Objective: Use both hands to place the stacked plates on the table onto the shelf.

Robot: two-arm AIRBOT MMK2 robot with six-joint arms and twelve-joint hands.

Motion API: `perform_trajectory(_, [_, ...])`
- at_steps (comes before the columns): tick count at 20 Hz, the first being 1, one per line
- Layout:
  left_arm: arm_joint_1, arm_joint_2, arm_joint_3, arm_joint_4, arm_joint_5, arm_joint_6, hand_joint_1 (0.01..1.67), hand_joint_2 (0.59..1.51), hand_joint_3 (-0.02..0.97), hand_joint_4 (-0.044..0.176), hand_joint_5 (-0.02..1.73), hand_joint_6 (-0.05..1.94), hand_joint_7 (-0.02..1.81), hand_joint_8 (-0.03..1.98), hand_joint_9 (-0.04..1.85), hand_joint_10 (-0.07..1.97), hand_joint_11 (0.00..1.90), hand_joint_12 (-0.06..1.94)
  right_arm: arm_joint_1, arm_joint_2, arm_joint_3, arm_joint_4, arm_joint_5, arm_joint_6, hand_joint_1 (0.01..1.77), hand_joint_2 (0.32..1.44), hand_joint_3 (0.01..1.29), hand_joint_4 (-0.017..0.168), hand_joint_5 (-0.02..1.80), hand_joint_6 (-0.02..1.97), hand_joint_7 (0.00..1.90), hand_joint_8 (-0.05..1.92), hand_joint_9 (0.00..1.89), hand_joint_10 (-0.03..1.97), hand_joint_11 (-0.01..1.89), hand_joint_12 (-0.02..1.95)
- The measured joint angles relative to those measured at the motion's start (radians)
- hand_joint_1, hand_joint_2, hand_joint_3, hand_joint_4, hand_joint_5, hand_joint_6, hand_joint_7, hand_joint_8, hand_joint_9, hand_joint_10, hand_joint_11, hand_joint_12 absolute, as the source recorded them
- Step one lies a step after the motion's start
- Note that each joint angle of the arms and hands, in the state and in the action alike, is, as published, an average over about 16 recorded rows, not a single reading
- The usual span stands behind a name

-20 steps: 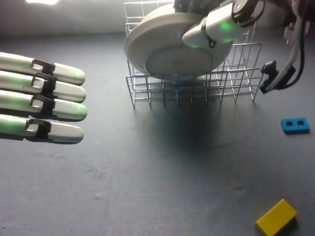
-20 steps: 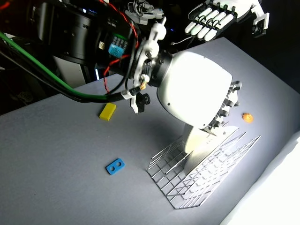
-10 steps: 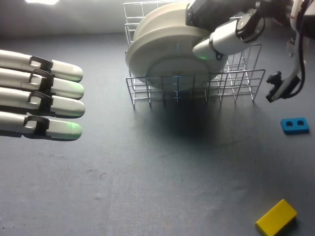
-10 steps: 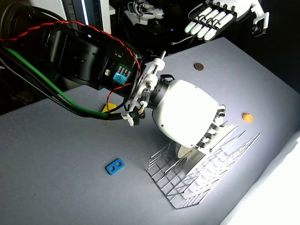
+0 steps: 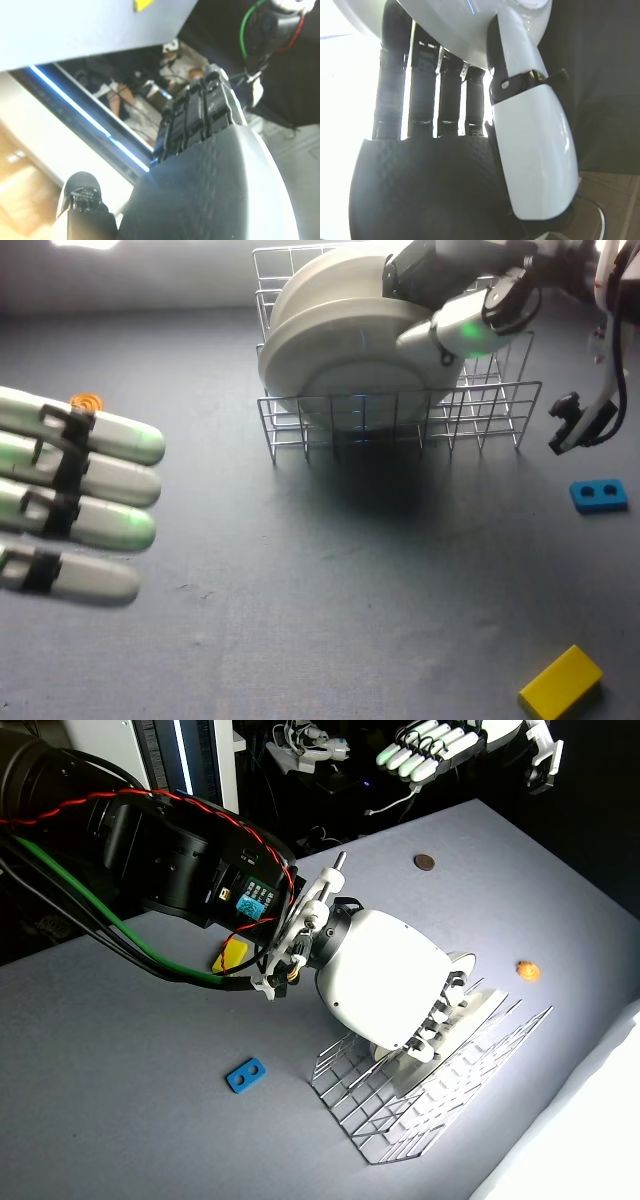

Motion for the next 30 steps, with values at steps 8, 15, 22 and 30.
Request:
perform_trajectory(8, [0.014, 0.002, -0.006, -0.004, -0.034, 0.031, 0.01, 1.045, 0.009, 0.005, 0.04, 0.01, 0.02, -0.01, 0.02, 0.01, 0.02, 0.01, 0.055, 0.039, -0.036, -0.011, -0.007, 0.000, 1.02, 1.15, 0.01, -0.005, 0.75, 0.25, 0.86, 0.19, 0.77, 0.33, 0.40, 1.25])
perform_trajectory(15, [0.022, 0.004, -0.014, -0.011, -0.019, 0.061, 0.01, 1.052, 0.008, 0.005, 0.06, 0.01, 0.05, -0.01, 0.04, 0.01, 0.03, 0.04, 0.112, 0.117, -0.158, -0.152, 0.000, -0.003, 0.82, 1.15, 0.01, -0.005, 0.76, 0.07, 0.87, 0.05, 0.74, 0.28, 0.33, 1.31])
perform_trajectory(22, [0.023, 0.005, -0.018, -0.012, -0.006, 0.066, 0.02, 1.116, 0.008, 0.004, 0.26, 0.48, 0.32, 0.54, 0.29, 0.60, 0.20, 0.75, 0.126, 0.212, -0.336, -0.379, 0.020, -0.009, 0.54, 1.14, 0.01, -0.004, 0.72, 0.65, 0.83, 0.65, 0.72, 0.86, 0.38, 1.55])
perform_trajectory(30, [0.019, 0.005, -0.018, -0.016, -0.001, 0.066, 0.10, 1.241, 0.009, 0.047, 0.84, 1.33, 1.01, 1.42, 0.97, 1.50, 0.84, 1.67, 0.081, 0.282, -0.478, -0.542, 0.043, -0.015, 0.35, 1.15, 0.01, -0.003, 0.90, 1.52, 0.98, 1.53, 0.93, 1.67, 0.80, 1.83])
